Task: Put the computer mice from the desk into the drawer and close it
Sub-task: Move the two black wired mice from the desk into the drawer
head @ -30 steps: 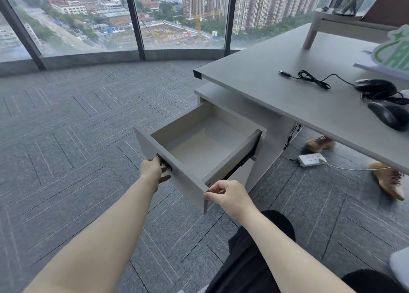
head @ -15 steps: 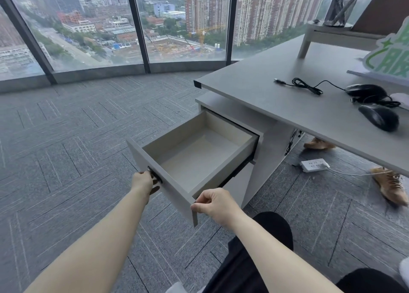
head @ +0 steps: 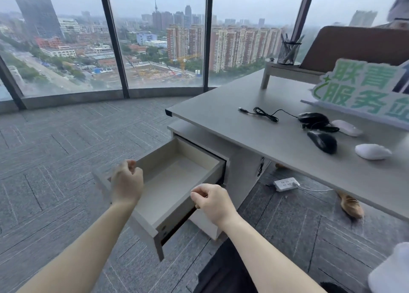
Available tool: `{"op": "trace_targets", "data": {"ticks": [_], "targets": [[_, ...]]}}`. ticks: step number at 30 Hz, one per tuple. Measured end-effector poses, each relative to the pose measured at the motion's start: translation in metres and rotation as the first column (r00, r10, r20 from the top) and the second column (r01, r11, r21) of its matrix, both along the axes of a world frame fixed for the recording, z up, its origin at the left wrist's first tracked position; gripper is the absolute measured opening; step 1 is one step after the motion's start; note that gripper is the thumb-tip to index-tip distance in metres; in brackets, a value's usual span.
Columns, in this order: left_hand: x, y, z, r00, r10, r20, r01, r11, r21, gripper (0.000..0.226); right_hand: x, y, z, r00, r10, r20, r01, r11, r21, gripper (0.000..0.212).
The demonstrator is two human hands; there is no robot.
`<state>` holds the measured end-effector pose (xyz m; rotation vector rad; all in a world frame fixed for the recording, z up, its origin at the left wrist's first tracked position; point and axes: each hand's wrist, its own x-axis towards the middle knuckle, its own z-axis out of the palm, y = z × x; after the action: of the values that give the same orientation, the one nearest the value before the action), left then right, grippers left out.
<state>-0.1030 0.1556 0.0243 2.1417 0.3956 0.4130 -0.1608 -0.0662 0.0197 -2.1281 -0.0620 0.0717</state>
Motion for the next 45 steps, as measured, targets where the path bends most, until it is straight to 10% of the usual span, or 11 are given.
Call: {"op": "trace_targets", "data": {"ticks": [13, 22, 33, 45], "targets": [[0.075, -0.336, 0.086, 0.681, -0.732, 0.016, 0.726, 0.678, 0.117, 0.03, 0.063, -0.27, 0.089, 0.709, -0.611, 0.352, 0.698, 0.68, -0.225, 0.037], [0.146, -0.464, 0.073, 0.617, -0.764, -0.188, 0.781, 0.567, 0.262, 0.055, 0.113, -0.347, 0.076, 0.808, -0.58, 0.101, 0.548, 0.679, -0.488, 0.078], [0.233, -0.541, 0.078, 0.474, -0.764, -0.438, 0.875, 0.351, 0.335, 0.084, 0.14, -0.36, 0.059, 0.856, -0.471, 0.214, 0.495, 0.622, -0.607, 0.054], [0.239, -0.507, 0.069, 0.451, -0.819, -0.354, 0.876, 0.33, 0.353, 0.06, 0.147, -0.375, 0.069, 0.863, -0.497, 0.091, 0.473, 0.733, -0.489, 0.083]]}}
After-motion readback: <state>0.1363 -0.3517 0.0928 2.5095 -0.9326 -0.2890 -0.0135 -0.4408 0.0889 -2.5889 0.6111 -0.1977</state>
